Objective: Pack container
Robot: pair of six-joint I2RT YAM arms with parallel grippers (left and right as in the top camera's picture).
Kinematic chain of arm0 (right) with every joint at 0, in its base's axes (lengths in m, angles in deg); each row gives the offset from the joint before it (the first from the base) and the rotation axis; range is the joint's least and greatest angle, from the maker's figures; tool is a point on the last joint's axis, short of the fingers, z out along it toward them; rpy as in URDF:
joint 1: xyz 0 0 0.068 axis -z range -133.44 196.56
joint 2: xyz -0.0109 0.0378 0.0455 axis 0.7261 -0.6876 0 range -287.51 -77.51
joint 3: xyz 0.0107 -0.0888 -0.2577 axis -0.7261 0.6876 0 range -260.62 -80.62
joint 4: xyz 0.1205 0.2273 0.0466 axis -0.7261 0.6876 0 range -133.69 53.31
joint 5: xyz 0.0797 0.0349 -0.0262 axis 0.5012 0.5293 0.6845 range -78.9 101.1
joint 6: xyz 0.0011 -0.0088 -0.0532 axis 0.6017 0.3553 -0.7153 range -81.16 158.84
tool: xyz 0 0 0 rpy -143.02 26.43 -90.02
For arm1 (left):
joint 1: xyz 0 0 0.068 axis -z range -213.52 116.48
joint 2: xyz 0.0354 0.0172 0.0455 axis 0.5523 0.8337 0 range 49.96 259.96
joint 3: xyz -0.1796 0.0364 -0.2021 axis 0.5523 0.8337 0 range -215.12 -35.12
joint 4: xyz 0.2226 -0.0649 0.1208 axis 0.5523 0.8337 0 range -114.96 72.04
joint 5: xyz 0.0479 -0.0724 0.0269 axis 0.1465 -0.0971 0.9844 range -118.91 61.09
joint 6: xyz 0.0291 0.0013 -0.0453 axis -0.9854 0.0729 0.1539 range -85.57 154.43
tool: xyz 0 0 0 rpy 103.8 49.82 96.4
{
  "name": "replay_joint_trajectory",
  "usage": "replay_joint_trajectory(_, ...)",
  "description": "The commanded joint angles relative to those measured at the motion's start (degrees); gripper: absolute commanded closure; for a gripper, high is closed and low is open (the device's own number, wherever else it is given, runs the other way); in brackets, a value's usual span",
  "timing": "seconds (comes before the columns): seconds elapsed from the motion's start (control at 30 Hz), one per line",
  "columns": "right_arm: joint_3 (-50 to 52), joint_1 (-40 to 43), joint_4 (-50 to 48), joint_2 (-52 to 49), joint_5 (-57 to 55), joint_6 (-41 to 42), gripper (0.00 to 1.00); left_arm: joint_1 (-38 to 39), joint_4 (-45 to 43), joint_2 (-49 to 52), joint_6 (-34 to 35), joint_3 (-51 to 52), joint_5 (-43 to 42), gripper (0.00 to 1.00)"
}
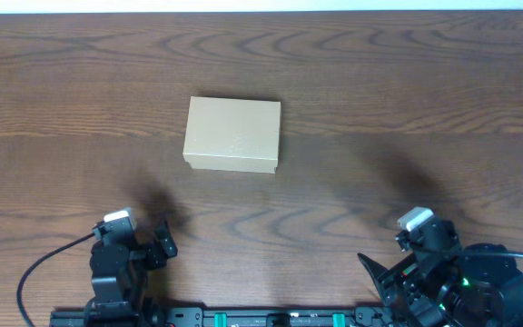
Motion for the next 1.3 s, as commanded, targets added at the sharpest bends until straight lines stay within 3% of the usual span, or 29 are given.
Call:
replay_joint_trajectory(0.0, 0.15, 0.63, 0.20, 0.24, 0.04, 0.79, 0.00, 1.22, -0.15, -0.61, -3.19, 1.64, 0.59, 0.05)
replay_joint_trajectory(0.23, 0.15, 0.63, 0.20, 0.24, 0.04, 0.79, 0.01, 2.34, -0.15, -0.61, -7.98, 1.62, 2.10, 0.05)
replay_joint_trajectory(1.0, 0.15, 0.92, -0.17, 0.61, -0.68, 0.00, 0.01, 2.34, -0.11, -0.61, -7.96, 1.62, 1.86, 0.05)
replay_joint_trajectory(1.13, 2.32, 3.39, -4.00, 3.39, -2.01, -0.09, 0.01, 2.34, -0.11, -0.61, -7.98, 1.62, 1.86, 0.05)
replay_joint_trajectory(1.27, 11.78, 6.45, -15.30, 9.49, -4.57, -0.04, 0.01, 2.34, -0.11, -0.61, -7.98, 1.62, 1.86, 0.05)
